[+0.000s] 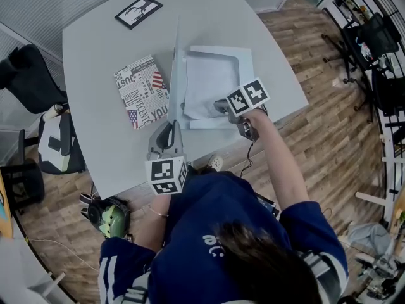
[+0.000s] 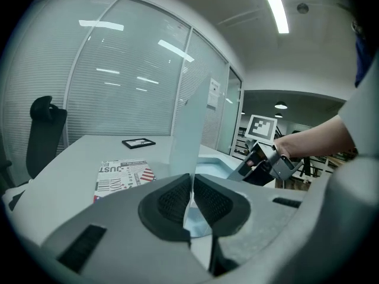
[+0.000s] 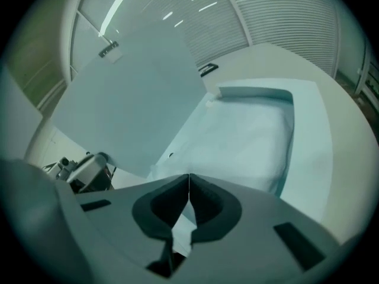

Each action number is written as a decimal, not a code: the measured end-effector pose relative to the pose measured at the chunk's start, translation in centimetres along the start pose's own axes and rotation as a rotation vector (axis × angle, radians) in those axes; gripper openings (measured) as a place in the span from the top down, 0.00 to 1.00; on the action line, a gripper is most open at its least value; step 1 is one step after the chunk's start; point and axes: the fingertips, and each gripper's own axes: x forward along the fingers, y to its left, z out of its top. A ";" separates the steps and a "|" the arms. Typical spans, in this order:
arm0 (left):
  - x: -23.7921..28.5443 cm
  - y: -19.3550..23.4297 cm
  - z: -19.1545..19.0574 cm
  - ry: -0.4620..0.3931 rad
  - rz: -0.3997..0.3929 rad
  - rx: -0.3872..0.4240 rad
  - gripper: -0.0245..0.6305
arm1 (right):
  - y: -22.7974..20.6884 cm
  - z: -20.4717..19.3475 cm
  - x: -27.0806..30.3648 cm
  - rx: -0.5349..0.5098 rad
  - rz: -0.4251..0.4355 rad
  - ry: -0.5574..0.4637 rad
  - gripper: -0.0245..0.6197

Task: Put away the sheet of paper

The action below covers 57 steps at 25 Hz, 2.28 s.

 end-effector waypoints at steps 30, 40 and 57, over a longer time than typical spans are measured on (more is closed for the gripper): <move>7.0 -14.1 -6.6 0.297 -0.512 0.242 0.81 | -1.1 -6.9 -19.9 0.265 -0.250 -1.028 0.95; 8.0 -16.1 -7.3 0.341 -0.554 0.016 0.81 | -0.3 -8.1 -19.6 0.284 -0.256 -1.057 0.95; 0.9 -13.5 3.5 -0.077 -0.548 -0.156 0.81 | 2.8 -5.3 -17.5 0.068 -0.317 -1.002 0.95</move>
